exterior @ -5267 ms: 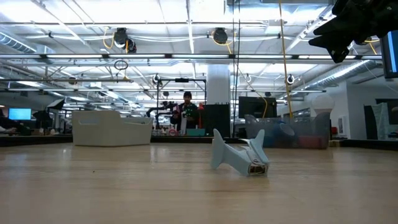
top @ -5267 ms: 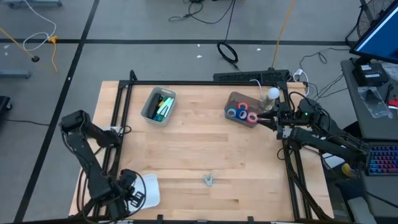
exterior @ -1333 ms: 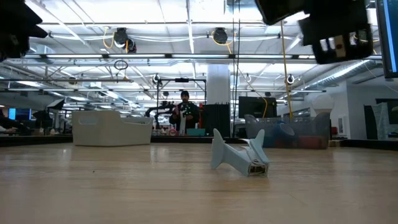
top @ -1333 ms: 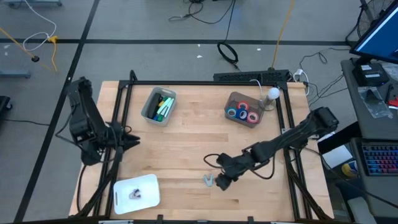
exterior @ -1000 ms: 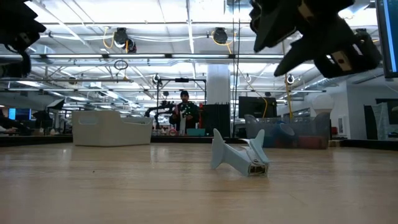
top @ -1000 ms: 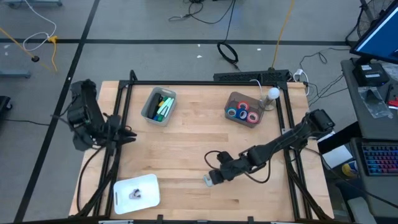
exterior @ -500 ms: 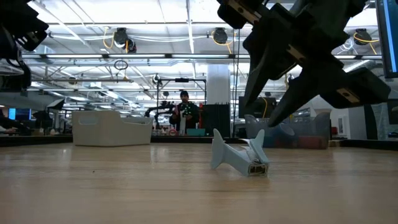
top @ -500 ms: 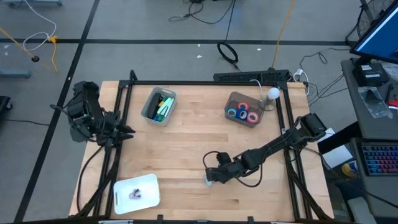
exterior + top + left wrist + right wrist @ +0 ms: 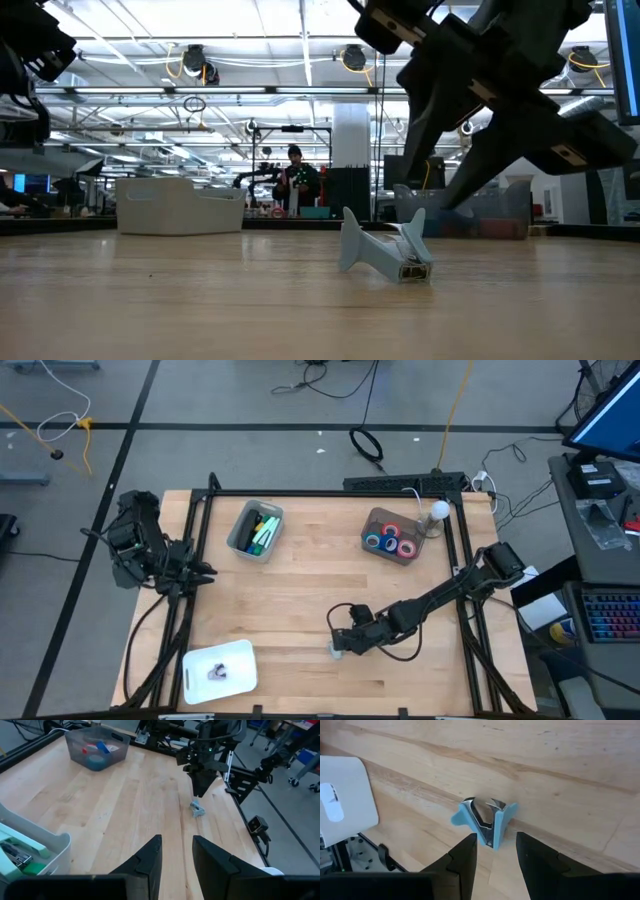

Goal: Pick and place Stapler, Stapler remover, tape
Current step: Put the light blue staple remover into the white bin

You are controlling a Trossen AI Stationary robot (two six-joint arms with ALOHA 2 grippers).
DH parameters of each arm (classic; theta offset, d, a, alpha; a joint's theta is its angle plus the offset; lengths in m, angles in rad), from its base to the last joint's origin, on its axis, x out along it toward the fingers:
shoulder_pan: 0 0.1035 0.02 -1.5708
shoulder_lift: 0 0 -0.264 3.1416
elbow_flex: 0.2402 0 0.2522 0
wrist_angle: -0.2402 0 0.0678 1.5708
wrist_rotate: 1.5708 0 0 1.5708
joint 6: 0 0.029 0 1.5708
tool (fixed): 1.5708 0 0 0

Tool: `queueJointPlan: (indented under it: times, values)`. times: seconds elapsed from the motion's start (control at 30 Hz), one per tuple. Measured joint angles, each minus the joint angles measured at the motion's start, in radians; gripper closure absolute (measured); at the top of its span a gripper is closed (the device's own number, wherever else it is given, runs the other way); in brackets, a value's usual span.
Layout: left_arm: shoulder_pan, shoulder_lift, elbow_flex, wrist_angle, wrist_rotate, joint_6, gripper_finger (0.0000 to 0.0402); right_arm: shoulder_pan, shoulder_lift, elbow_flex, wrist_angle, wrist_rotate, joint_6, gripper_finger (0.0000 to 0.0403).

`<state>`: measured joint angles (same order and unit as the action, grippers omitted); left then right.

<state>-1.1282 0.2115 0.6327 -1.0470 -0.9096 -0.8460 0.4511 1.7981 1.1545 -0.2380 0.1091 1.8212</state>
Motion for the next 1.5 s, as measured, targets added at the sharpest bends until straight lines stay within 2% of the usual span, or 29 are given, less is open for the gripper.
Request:
queueJointPlan:
  times: [0.47, 1.07, 1.17, 1.5]
  values:
    - [0.000, 0.000, 0.000, 0.000, -0.003, 0.007, 0.0293, -0.012, 0.095, -0.002, 0.056, -0.004, -0.027, 0.0273]
    - [0.000, 0.000, 0.000, 0.000, 0.011, 0.014, 0.0293, -0.011, 0.092, -0.001, 0.081, -0.004, -0.028, 0.0276]
    - [0.000, 0.000, 0.000, -0.001, 0.013, 0.014, 0.0293, -0.011, 0.092, -0.001, 0.085, -0.004, -0.031, 0.0293]
    - [0.000, 0.000, 0.000, -0.001, 0.019, 0.014, 0.0293, -0.011, 0.090, 0.000, 0.101, -0.004, -0.062, 0.0391]
